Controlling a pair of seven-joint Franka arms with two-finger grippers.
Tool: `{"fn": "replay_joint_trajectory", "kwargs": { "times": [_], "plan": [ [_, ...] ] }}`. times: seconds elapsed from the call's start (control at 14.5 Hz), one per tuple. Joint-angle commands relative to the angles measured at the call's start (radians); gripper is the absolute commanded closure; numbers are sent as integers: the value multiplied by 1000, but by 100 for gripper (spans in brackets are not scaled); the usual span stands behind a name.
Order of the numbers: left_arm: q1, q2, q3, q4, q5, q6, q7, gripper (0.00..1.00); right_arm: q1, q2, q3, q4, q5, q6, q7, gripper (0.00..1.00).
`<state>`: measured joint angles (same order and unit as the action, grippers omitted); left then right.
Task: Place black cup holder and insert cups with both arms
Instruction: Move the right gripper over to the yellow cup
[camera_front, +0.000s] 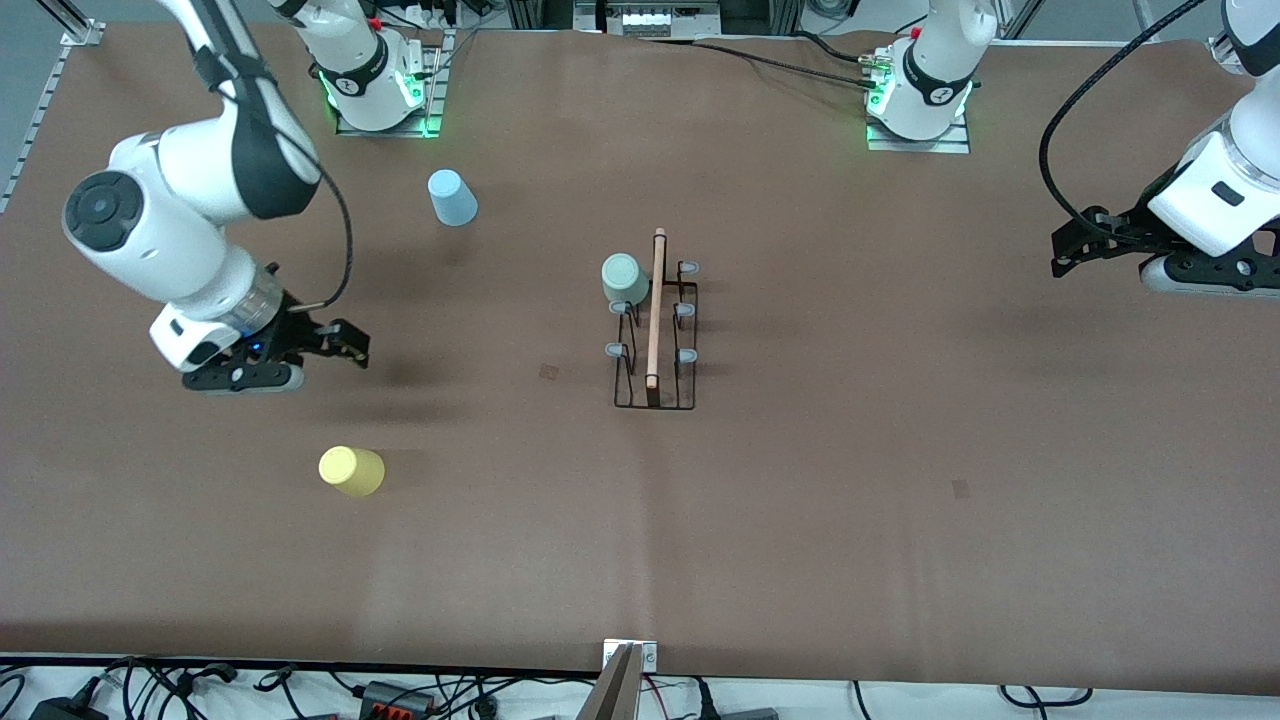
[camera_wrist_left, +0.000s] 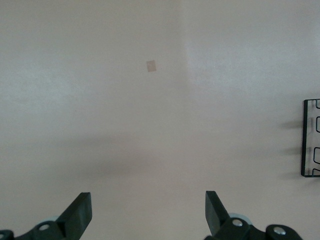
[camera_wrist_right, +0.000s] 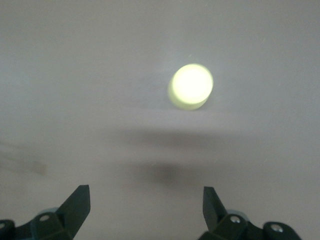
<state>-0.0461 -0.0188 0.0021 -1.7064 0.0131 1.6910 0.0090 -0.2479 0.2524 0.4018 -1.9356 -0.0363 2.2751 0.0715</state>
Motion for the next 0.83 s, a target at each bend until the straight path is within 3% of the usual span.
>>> {"fn": "replay_joint_trajectory", "kwargs": {
  "times": [0.0,0.34,0.76],
  "plan": [
    [-9,-10,13,-12,-4,7,22,0,1,100,-35,39,-11,107,-155,0],
    [-8,-10,13,-12,-4,7,22,0,12,292,-95,162,-146,225,-240,0],
    [-8,-10,13,-12,-4,7,22,0,42,398,-95,263,-145,270,-216,0]
  ]
}}
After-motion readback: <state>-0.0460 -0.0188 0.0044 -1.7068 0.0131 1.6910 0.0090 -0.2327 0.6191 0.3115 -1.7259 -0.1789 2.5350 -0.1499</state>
